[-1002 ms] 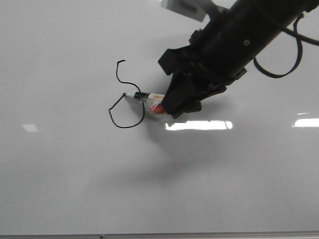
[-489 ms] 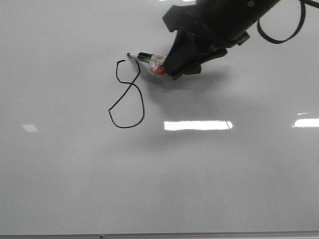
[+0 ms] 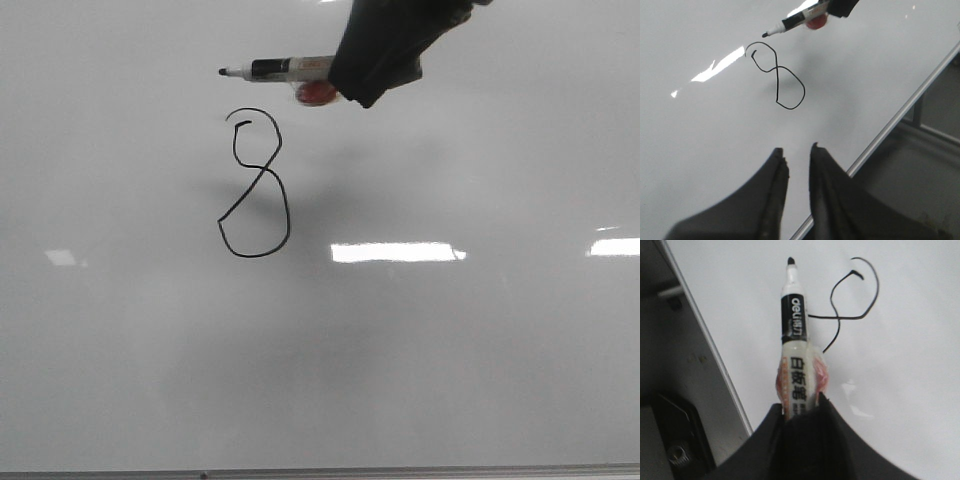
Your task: Write number 8 on whiteboard
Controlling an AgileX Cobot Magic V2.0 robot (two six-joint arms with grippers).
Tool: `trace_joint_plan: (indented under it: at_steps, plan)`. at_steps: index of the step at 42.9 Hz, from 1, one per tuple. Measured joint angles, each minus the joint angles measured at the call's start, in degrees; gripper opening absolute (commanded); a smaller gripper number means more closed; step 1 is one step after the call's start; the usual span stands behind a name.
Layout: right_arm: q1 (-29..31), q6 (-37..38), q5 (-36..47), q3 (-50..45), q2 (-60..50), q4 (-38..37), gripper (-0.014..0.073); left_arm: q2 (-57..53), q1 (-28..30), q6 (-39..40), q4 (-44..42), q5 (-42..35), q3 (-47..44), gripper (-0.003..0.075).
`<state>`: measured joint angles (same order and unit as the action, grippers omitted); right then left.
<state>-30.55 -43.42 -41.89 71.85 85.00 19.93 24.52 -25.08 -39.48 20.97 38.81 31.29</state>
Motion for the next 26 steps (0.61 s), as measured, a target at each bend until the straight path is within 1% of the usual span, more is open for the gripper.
trace_joint_plan:
  at_steps: [1, 3, 5, 8, 11, 15, 19, 22, 26]
  plan:
    - [-1.16, 0.00, -0.68, 0.00, -0.55, -2.68, -0.0061, 1.20, 0.00, -0.92, -0.10, 0.74, 1.15, 0.0461]
    - [-3.36, 0.00, -1.40, 0.00, -1.17, -7.09, -0.0061, 4.31, 0.00, -3.91, -0.23, 2.16, 3.39, 0.0503]
    - [-5.71, 0.00, -2.02, 0.00, -1.41, -10.71, -0.0061, 8.01, 0.00, -6.49, -0.23, 3.64, 5.72, 0.0494]
    - [-9.56, 0.00, -2.52, 0.00, -1.64, -14.55, -0.0061, 12.44, 0.00, -9.31, -0.23, 5.76, 9.13, 0.0459]
    - [-13.34, 0.00, -2.60, 0.00, -1.64, -16.59, -0.0061, 16.46, -0.88, -11.11, -0.36, 7.18, 11.80, 0.0426]
    - [-17.46, 0.00, -2.49, 0.00, -1.64, -17.95, -0.0061, 20.30, -4.29, -12.04, -0.76, 7.62, 13.69, 0.0419]
    - [-21.22, 0.00, -2.48, 0.20, -1.64, -18.40, -0.0061, 23.07, -8.95, -12.00, -2.70, 7.62, 14.39, 0.0419]
    - [-23.75, 0.00, -2.48, 0.86, -1.64, -18.64, -0.0061, 25.21, -12.04, -9.64, -5.64, 7.62, 14.51, 0.0419]
    - [-26.06, 0.00, -2.48, 1.93, -1.64, -18.68, -0.0061, 26.66, -14.22, -7.41, -9.24, 7.17, 14.65, 0.0419]
